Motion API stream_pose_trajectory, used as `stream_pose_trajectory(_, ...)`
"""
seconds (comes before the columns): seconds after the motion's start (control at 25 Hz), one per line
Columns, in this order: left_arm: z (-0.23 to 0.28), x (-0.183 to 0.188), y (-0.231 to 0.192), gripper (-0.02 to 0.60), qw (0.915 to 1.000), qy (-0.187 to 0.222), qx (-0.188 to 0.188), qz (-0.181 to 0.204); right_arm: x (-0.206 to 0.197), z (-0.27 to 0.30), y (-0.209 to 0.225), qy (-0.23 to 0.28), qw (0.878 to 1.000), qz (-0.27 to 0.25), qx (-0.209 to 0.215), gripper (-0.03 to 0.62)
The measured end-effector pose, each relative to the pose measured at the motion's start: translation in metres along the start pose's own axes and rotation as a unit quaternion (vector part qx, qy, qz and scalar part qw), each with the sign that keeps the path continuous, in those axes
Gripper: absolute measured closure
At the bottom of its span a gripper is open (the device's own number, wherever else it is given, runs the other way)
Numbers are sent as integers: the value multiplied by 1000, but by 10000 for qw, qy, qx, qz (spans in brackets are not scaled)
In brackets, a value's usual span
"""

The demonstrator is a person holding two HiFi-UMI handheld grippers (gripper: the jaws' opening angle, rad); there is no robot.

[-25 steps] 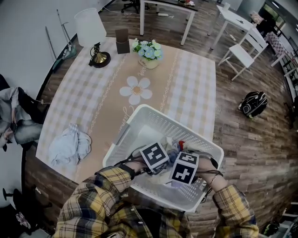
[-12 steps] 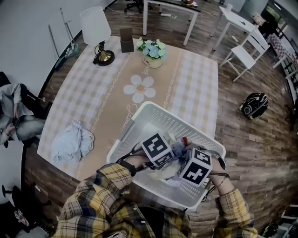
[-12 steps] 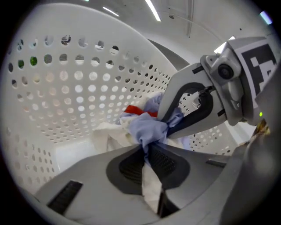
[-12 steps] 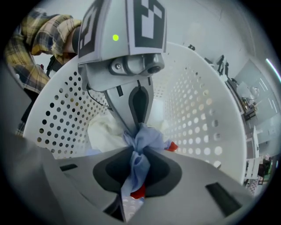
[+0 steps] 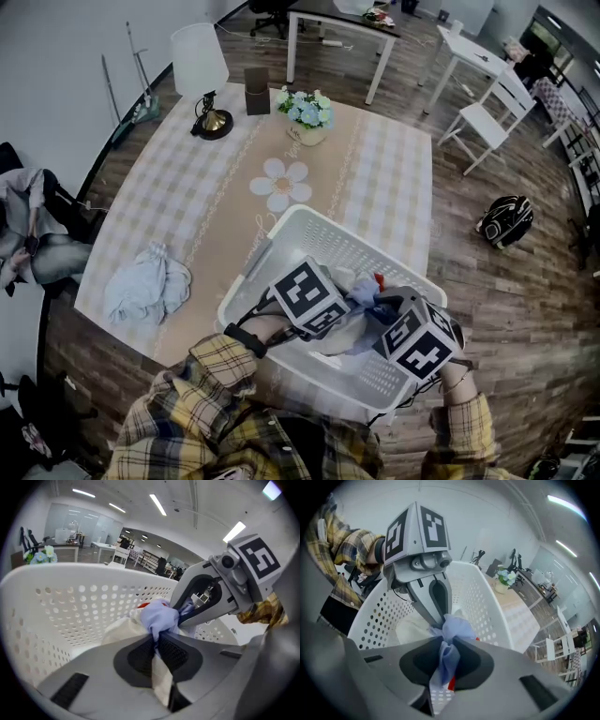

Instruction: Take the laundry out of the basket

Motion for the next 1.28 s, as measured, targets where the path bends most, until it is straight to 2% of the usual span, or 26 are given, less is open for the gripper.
stream_pose_trajectory(0.2, -27, 17, 24, 531, 9982, 471, 291, 221, 0, -40, 0, 663, 9958, 510, -369, 503)
stream_pose_trajectory(0.36, -55, 28, 48, 532, 9933, 974, 499, 377, 0, -76, -4, 1393, 9842, 929, -579, 505)
stream_pose_trajectory(0.48, -79, 33, 68, 532, 9869, 1405, 650, 452, -2, -103, -11, 2009, 9695, 1231, -679, 505)
stream_pose_trajectory(0.72, -127, 33, 102, 535, 9685, 2225, 973, 546, 10, -151, -32, 3169, 9316, 1583, -815, 505)
stream_pose_trajectory(0.96, -171, 13, 108, 537, 9532, 2685, 1298, 501, 46, -166, -53, 3754, 9106, 1543, -783, 506)
stream_pose_trajectory(1.12, -208, -1, 91, 537, 9439, 3014, 1313, 310, 90, -171, -55, 3888, 9075, 1419, -715, 507)
stream_pose_trajectory(1.28, -246, -48, 76, 538, 9342, 3314, 1307, 187, 143, -162, -87, 3998, 9049, 1279, -707, 507)
Point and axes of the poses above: the fingertips, and each gripper's own axes: z forward along the fingers, y to its right, x out of its top, the point moved 6 cm from there along -z, backward along the fingers, and after that the axes turned 8 degrees about -y, right-handed, at the moved point
